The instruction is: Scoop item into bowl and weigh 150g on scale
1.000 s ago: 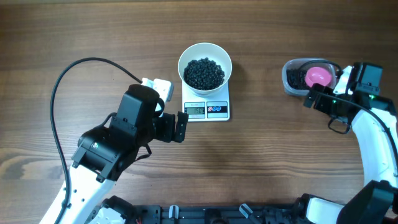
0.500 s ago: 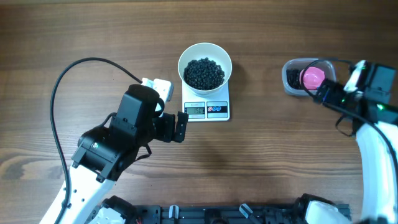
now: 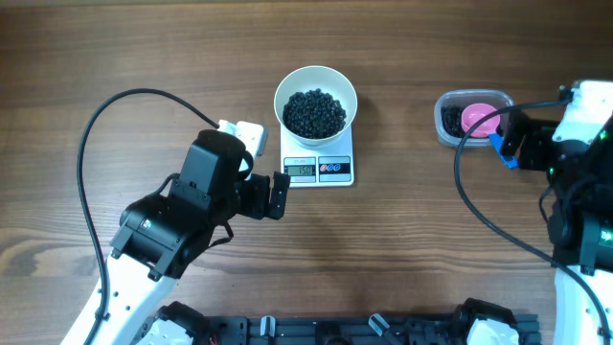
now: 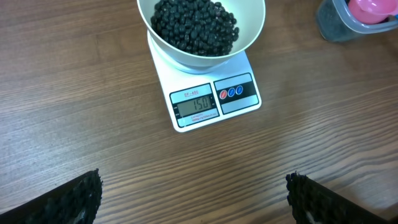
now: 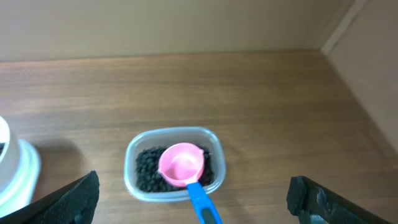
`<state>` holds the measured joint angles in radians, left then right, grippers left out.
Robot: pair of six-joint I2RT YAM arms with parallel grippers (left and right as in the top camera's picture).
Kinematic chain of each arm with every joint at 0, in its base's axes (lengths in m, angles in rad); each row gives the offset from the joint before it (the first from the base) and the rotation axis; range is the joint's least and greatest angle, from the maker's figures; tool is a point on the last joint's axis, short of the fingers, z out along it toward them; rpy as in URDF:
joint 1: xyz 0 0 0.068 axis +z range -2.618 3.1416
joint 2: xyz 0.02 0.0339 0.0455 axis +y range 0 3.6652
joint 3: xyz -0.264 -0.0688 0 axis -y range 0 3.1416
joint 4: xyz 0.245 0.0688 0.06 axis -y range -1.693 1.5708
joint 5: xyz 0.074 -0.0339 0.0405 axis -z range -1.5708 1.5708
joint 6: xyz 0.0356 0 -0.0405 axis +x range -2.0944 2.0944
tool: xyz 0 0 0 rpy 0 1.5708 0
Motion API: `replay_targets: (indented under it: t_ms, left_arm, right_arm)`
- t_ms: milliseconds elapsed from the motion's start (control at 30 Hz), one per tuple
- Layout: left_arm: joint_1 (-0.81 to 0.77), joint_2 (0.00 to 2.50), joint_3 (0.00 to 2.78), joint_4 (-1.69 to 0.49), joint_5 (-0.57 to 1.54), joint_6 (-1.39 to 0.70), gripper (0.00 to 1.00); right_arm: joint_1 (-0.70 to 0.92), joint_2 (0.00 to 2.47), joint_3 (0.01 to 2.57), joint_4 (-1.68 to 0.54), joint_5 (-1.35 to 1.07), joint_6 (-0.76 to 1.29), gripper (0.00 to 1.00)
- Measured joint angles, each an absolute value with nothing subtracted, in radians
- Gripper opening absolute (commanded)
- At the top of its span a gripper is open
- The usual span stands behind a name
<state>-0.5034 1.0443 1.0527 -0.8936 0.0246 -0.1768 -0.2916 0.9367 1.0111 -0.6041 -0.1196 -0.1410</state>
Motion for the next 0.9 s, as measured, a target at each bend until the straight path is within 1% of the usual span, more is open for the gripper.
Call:
replay_targets:
  t_ms: [133,300,400,500,700,900]
  left_arm:
    - [-0.503,1.045,1.053,-0.894,0.025,-0.177,1.00]
    - [-0.503,1.045,1.053,-0.894,0.025,-0.177,1.00]
    - [-0.503,1.045,1.053,-0.894,0.025,-0.177,1.00]
    - [-0.503,1.045,1.053,-0.894,0.025,-0.177,1.00]
    - [-0.503,1.045,1.053,-0.894,0.025,-0.177,1.00]
    - [-0.503,1.045,1.053,-0.894,0.025,-0.177,1.00]
  right_arm:
    - [-0.292,0.794,1.011,-0.799,-0.162,-0.144,1.00]
    - [-0.292,0.588,1.011,-0.924,-0.226,-0.139,1.00]
    - [-0.292,0.524,1.012,-1.008,-0.240,-0.136,1.00]
    - [-0.292,0.518,1.013,-1.107,-0.247,-0.118,1.00]
    - [-0.292,0.518,1.013,-1.119,-0.249,0.050,1.00]
    - [-0.292,0.518,1.013,-1.119,-0.255,0.091,1.00]
